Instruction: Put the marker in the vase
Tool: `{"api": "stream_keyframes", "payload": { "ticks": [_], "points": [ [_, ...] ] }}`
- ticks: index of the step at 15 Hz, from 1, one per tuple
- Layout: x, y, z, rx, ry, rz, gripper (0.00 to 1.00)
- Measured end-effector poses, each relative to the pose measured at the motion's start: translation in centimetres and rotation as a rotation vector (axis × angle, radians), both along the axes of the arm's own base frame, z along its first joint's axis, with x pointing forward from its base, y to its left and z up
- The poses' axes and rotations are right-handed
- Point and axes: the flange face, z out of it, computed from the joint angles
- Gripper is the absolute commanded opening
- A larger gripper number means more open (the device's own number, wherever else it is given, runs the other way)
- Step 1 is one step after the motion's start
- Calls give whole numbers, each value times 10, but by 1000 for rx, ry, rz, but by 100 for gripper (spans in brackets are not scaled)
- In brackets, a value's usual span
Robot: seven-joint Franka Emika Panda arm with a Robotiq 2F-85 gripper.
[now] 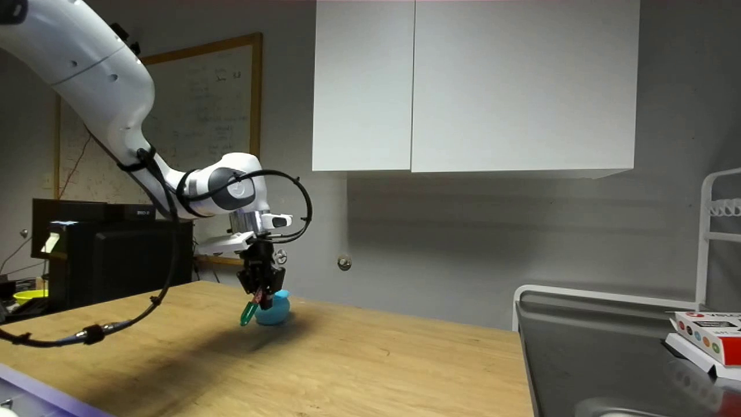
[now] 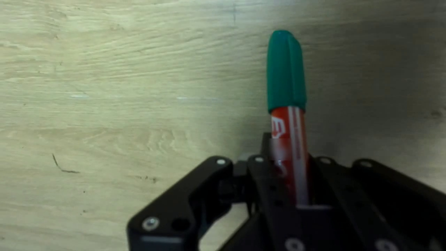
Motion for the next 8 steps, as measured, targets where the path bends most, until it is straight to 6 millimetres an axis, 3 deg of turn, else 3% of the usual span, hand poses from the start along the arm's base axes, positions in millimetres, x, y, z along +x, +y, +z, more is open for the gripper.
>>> {"api": "stream_keyframes", "payload": {
  "ticks": [8],
  "points": [
    [47, 51, 57, -34, -160, -50, 12]
  ]
}}
